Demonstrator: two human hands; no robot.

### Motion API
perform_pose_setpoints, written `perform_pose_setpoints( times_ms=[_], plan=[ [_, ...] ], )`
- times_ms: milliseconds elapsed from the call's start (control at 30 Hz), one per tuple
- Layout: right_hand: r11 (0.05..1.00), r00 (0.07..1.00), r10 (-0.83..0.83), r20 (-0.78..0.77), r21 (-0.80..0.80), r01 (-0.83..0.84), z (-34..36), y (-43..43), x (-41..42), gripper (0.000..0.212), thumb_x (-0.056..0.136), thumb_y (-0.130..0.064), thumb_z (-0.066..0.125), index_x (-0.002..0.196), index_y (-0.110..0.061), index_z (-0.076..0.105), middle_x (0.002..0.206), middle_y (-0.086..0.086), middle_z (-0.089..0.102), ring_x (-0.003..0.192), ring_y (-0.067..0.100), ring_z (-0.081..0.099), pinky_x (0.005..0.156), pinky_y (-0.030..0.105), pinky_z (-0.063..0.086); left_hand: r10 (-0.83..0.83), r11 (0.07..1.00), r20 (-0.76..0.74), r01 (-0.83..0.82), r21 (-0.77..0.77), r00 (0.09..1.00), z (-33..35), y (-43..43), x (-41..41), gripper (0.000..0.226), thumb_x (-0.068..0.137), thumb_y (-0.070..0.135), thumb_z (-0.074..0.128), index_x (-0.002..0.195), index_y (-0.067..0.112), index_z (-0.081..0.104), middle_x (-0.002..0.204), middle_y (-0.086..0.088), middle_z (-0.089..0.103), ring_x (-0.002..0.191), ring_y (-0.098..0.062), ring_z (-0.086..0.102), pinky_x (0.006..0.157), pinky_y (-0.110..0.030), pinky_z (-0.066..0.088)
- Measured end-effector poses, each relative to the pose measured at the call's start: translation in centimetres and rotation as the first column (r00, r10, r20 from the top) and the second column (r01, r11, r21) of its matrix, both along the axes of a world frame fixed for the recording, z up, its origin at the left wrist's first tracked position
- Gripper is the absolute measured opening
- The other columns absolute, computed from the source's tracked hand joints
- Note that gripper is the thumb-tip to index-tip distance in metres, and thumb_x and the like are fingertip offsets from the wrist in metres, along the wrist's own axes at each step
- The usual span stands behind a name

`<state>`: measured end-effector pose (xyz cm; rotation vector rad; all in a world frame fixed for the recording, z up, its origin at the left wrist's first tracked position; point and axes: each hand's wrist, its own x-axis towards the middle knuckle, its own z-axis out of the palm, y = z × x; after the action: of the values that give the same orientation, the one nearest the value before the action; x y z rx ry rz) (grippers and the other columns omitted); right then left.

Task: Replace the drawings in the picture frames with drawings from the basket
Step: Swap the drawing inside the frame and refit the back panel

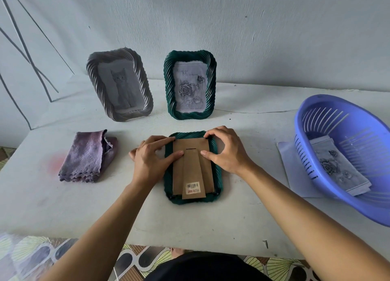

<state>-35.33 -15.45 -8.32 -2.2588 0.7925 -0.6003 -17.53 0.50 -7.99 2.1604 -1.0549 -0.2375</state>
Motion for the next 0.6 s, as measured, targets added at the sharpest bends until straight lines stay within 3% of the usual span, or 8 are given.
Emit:
perform_pose_setpoints(
  times_ms=[267, 467, 600],
  plan=[
    [1.000, 1.000, -0.006, 0.013, -0.012, 0.006, -0.1, 0.0, -0.3, 0.040, 0.072, -0.035, 0.084, 0.107, -0.023, 0.070, 0.108, -0.011, 0.059, 0.106, 0.005, 0.049, 0.092, 0.020, 0.037, -0.014, 1.000, 0.003, 0.014, -0.006, 1.000, 0.1, 0.0, 0.0, 0.044, 0.073, 0.064, 0.076, 0.113, 0.044, 0.072, 0.109, 0.025, 0.057, 0.097, -0.007, 0.059, 0.086, -0.035, 0.023],
    [1.000, 1.000, 0.013, -0.006, 0.024, -0.013, 0.1, 0.2, -0.8, 0.047, 0.078, -0.038, 0.081, 0.120, -0.023, 0.066, 0.114, -0.010, 0.057, 0.113, 0.007, 0.050, 0.100, 0.028, 0.041, -0.058, 0.997, 0.049, 0.056, 0.050, 0.997, -0.1, 0.3, 0.2, 0.052, 0.077, 0.073, 0.065, 0.120, 0.043, 0.068, 0.113, 0.019, 0.051, 0.105, -0.010, 0.055, 0.090, -0.037, 0.023],
    [0.999, 0.998, 0.048, -0.045, 0.024, -0.047, 0.3, 1.0, -1.5, 0.052, 0.091, -0.046, 0.066, 0.136, -0.021, 0.057, 0.131, -0.004, 0.059, 0.125, 0.011, 0.049, 0.108, 0.035, 0.043, -0.103, 0.994, 0.000, 0.103, 0.041, 0.995, 0.2, 1.2, 0.1, 0.054, 0.084, 0.072, 0.049, 0.126, 0.042, 0.066, 0.120, 0.020, 0.050, 0.119, -0.010, 0.052, 0.094, -0.037, 0.027]
  ],
)
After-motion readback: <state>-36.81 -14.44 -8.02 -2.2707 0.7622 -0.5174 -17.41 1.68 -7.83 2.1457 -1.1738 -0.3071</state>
